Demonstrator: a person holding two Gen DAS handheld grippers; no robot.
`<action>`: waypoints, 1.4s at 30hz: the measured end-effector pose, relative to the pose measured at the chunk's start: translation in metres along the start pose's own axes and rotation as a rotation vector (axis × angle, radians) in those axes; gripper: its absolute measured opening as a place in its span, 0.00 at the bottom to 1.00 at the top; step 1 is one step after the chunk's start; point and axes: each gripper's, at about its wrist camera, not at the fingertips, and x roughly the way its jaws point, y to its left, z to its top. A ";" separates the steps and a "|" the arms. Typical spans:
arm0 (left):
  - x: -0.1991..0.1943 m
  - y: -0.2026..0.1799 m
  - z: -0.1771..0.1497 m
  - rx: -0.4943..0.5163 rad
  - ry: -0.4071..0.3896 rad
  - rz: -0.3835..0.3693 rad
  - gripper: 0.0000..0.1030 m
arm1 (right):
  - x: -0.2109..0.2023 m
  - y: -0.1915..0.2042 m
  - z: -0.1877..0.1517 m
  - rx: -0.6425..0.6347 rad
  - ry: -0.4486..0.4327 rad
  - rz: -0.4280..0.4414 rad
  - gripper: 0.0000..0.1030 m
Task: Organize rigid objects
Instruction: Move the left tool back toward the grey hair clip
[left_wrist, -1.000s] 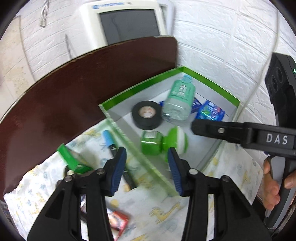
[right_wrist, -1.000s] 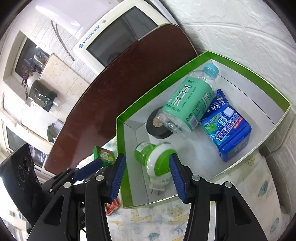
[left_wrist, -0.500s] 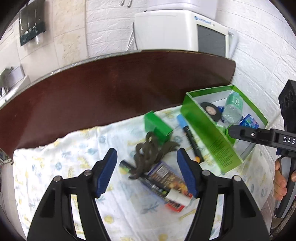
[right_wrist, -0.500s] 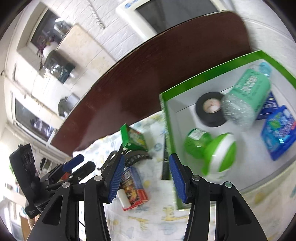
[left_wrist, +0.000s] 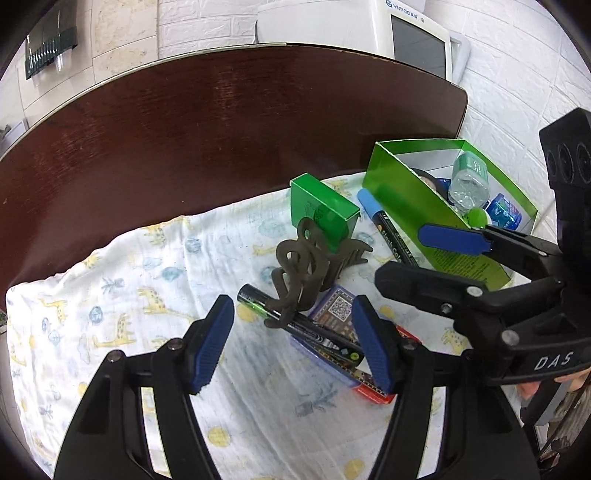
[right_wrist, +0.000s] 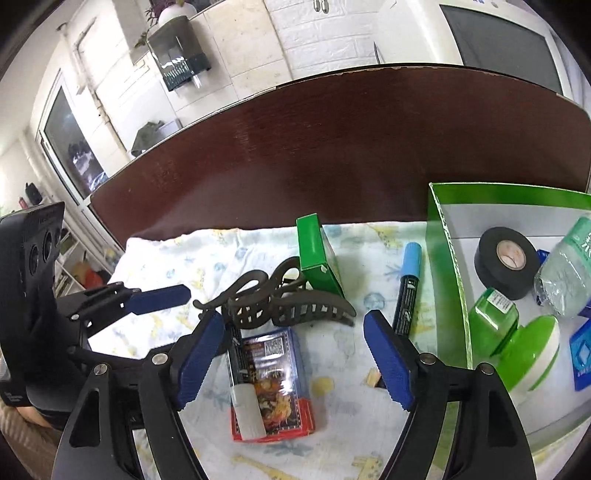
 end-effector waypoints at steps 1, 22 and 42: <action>0.002 -0.001 0.001 0.003 -0.001 -0.004 0.61 | 0.002 0.000 0.001 0.002 0.001 -0.005 0.78; 0.018 0.051 0.002 -0.024 -0.006 -0.058 0.48 | 0.040 0.005 -0.005 0.077 0.074 0.051 0.78; 0.036 0.074 -0.002 -0.073 0.015 -0.078 0.51 | 0.075 0.005 0.003 0.023 0.166 0.002 0.77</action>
